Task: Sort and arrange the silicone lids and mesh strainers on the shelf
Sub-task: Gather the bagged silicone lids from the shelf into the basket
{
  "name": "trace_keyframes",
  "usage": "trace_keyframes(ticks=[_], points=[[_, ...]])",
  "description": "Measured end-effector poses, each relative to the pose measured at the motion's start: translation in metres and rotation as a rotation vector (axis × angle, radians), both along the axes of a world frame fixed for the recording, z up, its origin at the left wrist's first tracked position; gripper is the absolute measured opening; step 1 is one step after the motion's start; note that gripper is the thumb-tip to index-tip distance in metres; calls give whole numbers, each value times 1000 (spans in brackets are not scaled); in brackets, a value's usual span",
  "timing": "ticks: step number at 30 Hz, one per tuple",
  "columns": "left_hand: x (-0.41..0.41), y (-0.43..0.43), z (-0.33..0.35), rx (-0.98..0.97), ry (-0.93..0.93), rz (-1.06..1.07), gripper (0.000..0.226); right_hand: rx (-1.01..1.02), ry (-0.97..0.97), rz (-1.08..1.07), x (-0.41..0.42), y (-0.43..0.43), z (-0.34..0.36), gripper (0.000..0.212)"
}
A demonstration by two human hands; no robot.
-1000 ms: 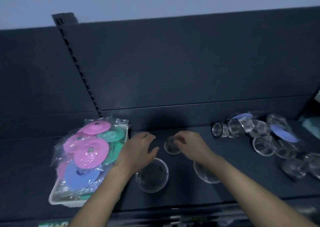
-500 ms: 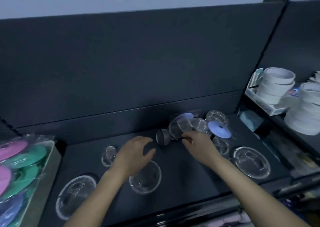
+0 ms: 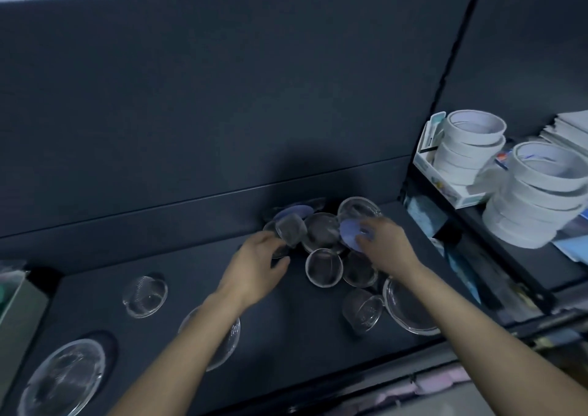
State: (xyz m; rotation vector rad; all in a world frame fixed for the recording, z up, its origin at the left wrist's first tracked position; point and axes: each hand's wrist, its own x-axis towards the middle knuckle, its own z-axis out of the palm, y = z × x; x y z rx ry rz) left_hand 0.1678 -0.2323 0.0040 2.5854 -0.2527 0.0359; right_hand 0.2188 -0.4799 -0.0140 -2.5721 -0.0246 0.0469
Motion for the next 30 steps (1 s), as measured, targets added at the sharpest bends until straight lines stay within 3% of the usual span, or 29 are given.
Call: trace_keyframes(ticks=[3,7,9,15,22,28,30], points=[[15,-2,0,56,3,-17,30,-14,102,-23,13,-4,-15,48],[45,-4,-1,124,12,7,47,59,277,-103,16,3,-20,82],[59,-6,-3,152,15,-1,48,10,319,-77,13,12,-22,89],[88,-14,-12,204,-21,-26,45,-45,179,-59,0,25,-11,57],[107,-31,-6,420,-36,38,24,43,26,-101,-5,23,9,27],[112,-38,-10,285,60,133,39,100,-7,-95,-9,20,14,29],[109,-36,-13,206,57,152,33,120,-20,-104,-10,20,15,24]])
